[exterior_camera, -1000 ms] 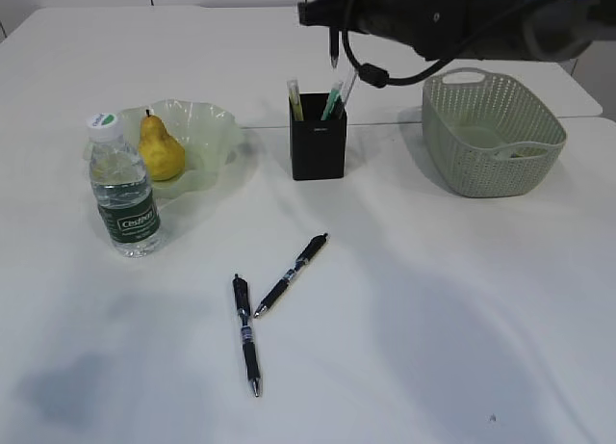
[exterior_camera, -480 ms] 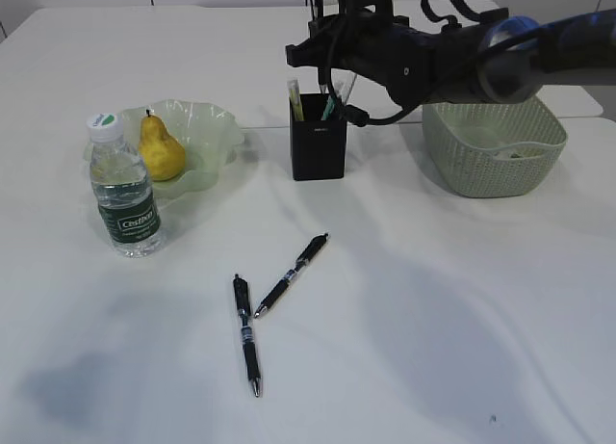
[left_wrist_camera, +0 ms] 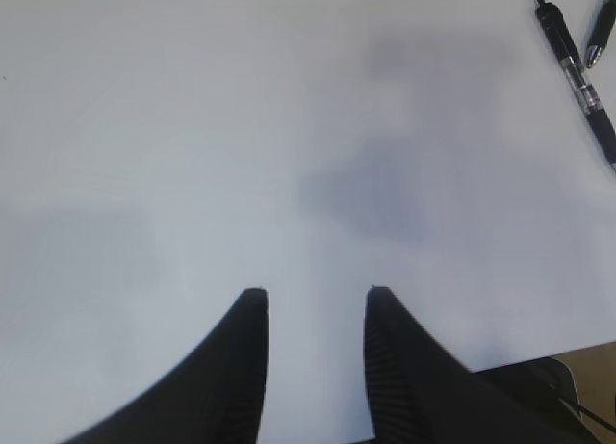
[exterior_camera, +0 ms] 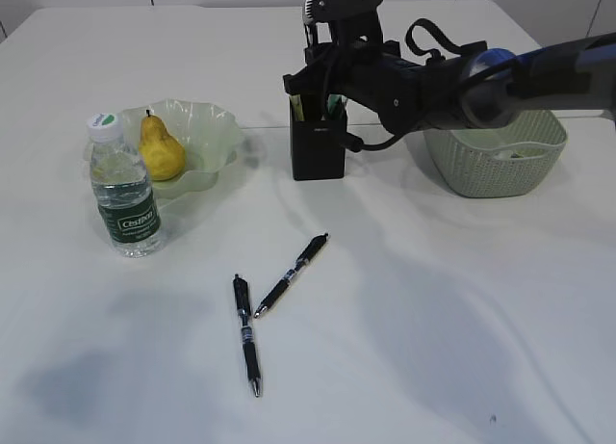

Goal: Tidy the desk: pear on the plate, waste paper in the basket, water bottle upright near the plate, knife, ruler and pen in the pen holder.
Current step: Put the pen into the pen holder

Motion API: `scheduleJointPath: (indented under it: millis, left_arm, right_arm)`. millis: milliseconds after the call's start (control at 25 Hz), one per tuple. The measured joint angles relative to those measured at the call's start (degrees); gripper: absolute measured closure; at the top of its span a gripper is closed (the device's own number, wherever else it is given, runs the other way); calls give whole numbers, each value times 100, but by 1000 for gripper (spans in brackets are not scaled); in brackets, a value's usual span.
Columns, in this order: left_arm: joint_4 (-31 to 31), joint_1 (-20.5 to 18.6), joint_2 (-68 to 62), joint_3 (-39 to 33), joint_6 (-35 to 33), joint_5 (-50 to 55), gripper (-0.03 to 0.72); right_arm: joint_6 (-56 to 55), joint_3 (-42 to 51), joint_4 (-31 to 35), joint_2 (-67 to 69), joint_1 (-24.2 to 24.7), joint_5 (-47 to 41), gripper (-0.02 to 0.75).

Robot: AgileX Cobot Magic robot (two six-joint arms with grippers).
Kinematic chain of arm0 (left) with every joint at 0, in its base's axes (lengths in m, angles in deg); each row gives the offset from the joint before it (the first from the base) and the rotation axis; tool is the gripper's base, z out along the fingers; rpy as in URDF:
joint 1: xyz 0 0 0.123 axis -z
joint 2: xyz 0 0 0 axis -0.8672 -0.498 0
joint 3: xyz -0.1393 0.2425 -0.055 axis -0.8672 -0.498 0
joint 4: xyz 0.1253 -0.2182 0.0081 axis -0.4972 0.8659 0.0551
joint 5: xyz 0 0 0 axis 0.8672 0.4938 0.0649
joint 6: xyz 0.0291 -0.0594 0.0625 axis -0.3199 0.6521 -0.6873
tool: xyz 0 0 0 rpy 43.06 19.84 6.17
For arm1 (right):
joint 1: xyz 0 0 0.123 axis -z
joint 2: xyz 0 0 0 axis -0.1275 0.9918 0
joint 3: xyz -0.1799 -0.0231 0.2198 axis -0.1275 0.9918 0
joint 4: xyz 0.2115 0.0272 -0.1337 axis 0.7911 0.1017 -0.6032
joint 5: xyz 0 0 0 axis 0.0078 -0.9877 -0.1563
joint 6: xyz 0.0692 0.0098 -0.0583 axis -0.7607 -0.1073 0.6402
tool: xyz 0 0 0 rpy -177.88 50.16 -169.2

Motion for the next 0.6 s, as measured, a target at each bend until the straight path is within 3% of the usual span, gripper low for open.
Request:
scheduleJointPath:
  millis: [600]
  left_arm:
    - [0, 0, 0, 0, 0, -50, 449]
  right_arm:
    - [-320, 0, -221, -7, -10, 54, 619]
